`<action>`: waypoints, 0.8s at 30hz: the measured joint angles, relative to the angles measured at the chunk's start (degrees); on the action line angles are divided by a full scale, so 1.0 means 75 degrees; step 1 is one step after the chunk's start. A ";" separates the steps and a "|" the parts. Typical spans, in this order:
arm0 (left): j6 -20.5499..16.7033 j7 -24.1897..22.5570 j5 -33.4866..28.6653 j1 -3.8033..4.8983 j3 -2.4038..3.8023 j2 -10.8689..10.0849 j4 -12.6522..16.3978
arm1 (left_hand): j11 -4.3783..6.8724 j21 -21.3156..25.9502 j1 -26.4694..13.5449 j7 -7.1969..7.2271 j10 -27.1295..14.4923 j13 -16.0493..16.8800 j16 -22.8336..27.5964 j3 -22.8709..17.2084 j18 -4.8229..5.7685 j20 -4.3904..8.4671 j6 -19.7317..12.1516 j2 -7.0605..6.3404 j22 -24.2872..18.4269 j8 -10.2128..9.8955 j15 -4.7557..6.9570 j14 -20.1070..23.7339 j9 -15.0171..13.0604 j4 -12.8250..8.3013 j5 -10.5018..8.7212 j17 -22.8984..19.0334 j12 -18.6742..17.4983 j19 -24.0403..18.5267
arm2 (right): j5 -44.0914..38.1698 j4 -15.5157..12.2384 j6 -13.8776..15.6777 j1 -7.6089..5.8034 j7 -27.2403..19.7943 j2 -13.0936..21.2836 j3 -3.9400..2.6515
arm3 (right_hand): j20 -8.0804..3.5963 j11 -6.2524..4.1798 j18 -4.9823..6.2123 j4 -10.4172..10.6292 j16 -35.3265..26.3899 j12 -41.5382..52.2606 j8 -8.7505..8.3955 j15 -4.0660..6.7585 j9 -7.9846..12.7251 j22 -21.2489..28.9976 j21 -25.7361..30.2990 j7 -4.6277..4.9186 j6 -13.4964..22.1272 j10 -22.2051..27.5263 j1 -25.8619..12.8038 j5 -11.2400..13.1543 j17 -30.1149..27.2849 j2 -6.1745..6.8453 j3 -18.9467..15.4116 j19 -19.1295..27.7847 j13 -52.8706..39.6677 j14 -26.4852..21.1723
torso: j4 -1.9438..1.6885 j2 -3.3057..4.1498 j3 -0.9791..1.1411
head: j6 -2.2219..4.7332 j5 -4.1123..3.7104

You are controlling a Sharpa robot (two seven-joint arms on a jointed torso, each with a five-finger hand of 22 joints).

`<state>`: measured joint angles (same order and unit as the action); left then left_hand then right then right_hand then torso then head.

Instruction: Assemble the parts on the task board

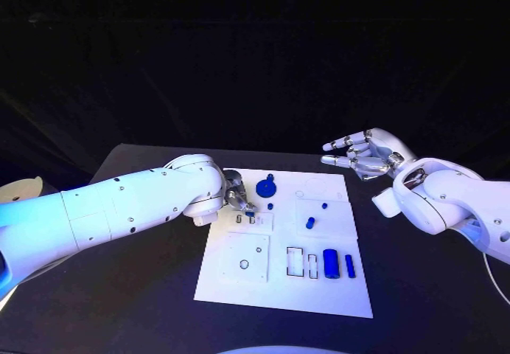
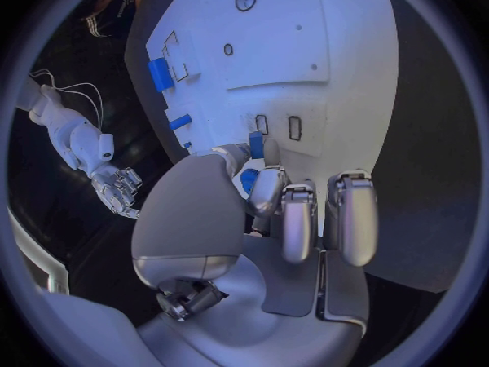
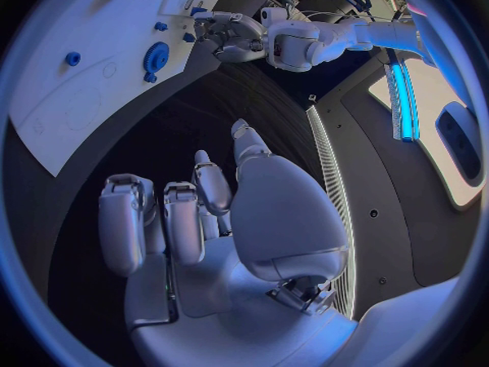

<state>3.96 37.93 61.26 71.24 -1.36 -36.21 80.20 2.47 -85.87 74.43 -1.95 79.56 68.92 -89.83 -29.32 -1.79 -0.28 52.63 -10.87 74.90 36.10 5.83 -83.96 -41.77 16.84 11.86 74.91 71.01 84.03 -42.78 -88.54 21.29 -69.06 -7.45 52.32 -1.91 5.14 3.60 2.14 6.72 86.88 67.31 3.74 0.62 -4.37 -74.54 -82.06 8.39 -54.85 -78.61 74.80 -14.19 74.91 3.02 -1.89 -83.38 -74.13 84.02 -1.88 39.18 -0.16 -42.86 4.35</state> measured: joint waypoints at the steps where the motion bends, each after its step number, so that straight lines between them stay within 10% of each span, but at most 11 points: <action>1: -0.0020 -0.0008 0.0064 -0.0007 -0.0001 0.0010 -0.0001 | 0.0000 0.0000 -0.0001 0.0000 0.0000 0.0011 0.0000 -0.0003 0.0000 0.0000 0.0000 -0.0001 0.0000 0.0000 0.0000 0.0000 -0.0003 -0.0003 0.0000 0.0000 0.0002 0.0000 | 0.0000 0.0001 -0.0001 0.0001 0.0000 0.0000 0.0000 | 0.0000 0.0000 0.0000 0.0000 0.0000 0.0000 0.0000 0.0000 0.0000 0.0000 0.0000 0.0000 0.0000 0.0000 0.0000 0.0000 0.0002 0.0000 0.0000 0.0000 0.0000 0.0000 | 0.0000 0.0001 0.0000 | -0.0002 0.0001; 24: 0.0465 -0.0022 0.0531 -0.0068 -0.0019 0.0141 -0.0055 | 0.0012 -0.0029 -0.0070 -0.0001 0.0012 0.0035 0.0000 -0.0056 0.0000 -0.0001 0.0028 -0.0069 0.0005 -0.0011 0.0000 0.0000 -0.0006 -0.0056 -0.0031 0.0005 0.0053 0.0000 | 0.0000 0.0004 -0.0030 0.0009 -0.0002 -0.0012 0.0001 | 0.0000 0.0000 0.0000 0.0000 0.0000 0.0000 0.0000 0.0000 0.0002 -0.0001 0.0000 0.0000 0.0000 0.0000 0.0000 0.0000 0.0003 0.0000 0.0000 0.0000 -0.0003 0.0000 | -0.0012 -0.0004 -0.0001 | -0.0064 -0.0015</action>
<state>7.45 37.76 65.24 70.73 -1.50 -35.16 79.78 2.56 -86.09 73.90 -1.96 79.65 69.18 -89.82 -29.74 -1.79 -0.28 52.84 -11.39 74.94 36.02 5.83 -83.96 -41.81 16.43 11.63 74.95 71.41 84.03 -42.78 -88.51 21.07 -68.99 -7.46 52.23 -1.90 5.13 3.60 2.14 6.72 86.88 67.31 3.74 0.62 -4.36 -74.54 -82.06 8.39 -54.85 -78.61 74.80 -14.19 74.94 3.02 -1.89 -83.38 -74.15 84.02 -1.97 39.16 -0.17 -43.34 4.23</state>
